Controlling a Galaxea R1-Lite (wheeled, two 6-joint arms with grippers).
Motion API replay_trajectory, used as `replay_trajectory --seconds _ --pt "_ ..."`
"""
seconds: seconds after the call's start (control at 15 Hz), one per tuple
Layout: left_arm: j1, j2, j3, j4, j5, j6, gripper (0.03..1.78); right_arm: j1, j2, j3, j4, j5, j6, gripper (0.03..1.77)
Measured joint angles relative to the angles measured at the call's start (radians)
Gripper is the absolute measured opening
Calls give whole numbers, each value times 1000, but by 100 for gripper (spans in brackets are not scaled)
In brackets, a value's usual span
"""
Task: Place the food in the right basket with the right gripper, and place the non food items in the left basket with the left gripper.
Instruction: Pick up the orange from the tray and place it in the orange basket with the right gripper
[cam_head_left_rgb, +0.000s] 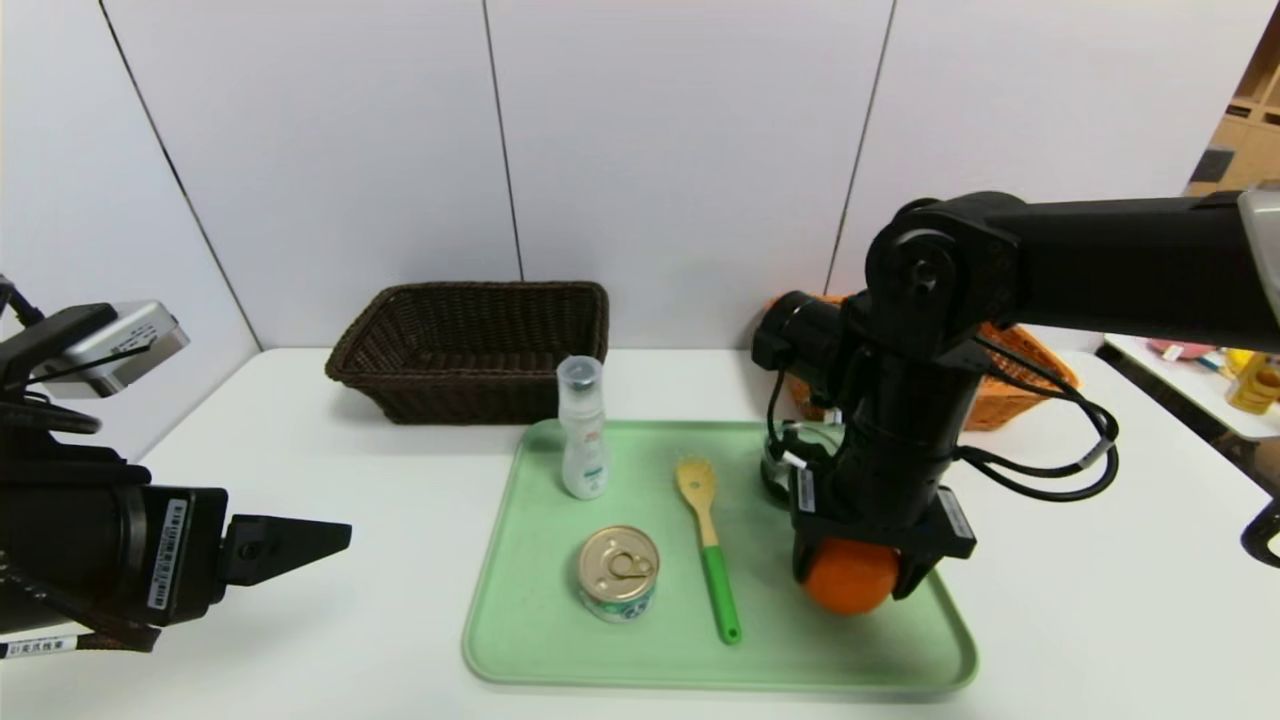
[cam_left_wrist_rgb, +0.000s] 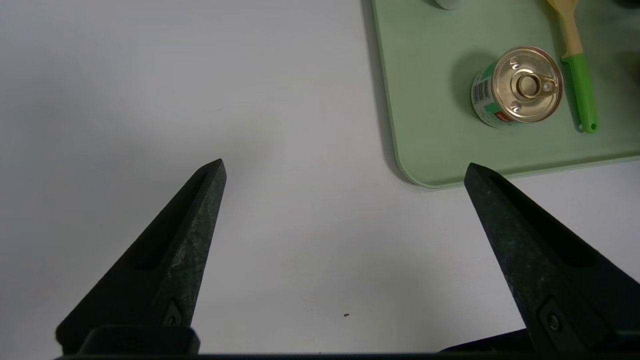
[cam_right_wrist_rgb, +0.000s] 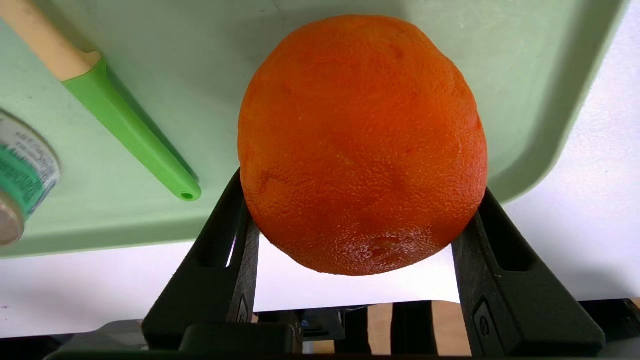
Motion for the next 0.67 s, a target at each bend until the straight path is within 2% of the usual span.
replay_trajectory --seconds 0.13,0.4,0.67 --pt "0 0 1 0 0 1 169 10 -33 0 5 5 0 106" --pt "-1 0 1 0 -1 1 169 13 -87 -5 120 22 -1 105" --pt "-1 -6 -3 0 -2 2 169 10 -209 -44 119 28 -10 105"
